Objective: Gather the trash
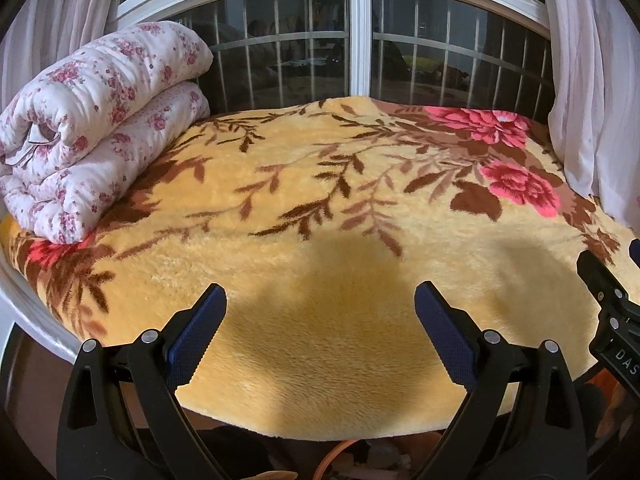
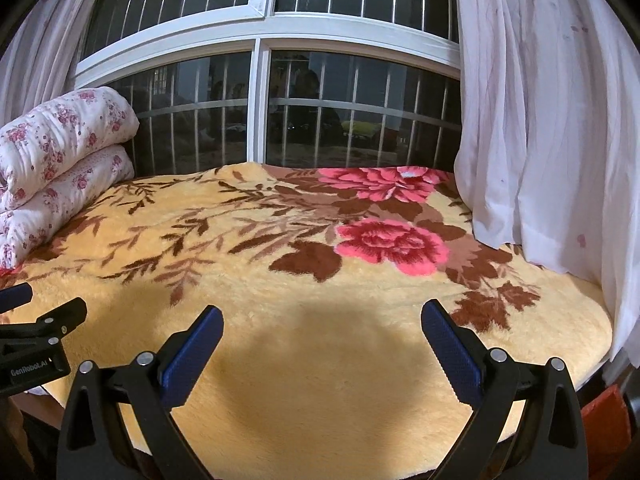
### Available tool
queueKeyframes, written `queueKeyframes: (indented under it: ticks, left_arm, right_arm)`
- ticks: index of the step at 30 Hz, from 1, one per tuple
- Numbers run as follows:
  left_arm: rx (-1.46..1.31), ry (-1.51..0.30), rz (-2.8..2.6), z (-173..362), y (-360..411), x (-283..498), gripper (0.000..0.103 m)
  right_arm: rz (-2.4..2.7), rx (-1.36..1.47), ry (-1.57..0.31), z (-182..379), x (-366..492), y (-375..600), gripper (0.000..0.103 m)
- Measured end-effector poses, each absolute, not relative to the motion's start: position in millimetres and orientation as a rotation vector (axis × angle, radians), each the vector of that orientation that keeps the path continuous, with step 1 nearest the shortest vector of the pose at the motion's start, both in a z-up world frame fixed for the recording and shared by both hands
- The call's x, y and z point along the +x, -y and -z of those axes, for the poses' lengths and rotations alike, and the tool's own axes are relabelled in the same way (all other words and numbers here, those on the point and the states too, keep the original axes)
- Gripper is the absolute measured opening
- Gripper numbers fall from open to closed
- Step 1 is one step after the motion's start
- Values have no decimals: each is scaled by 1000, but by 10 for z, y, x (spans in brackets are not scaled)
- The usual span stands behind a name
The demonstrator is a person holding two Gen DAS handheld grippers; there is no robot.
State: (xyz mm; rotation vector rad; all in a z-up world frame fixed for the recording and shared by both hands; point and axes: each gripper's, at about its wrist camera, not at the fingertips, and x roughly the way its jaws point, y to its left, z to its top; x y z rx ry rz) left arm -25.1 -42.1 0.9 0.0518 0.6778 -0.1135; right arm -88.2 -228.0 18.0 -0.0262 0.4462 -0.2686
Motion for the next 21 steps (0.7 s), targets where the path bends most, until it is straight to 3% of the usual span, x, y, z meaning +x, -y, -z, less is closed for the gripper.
queueKeyframes:
  ticks: [21]
  left_arm:
    - [50,-677,119,1,415,-246,93]
  right_arm:
    - [270,-23,-450,-158,-890,2306,98]
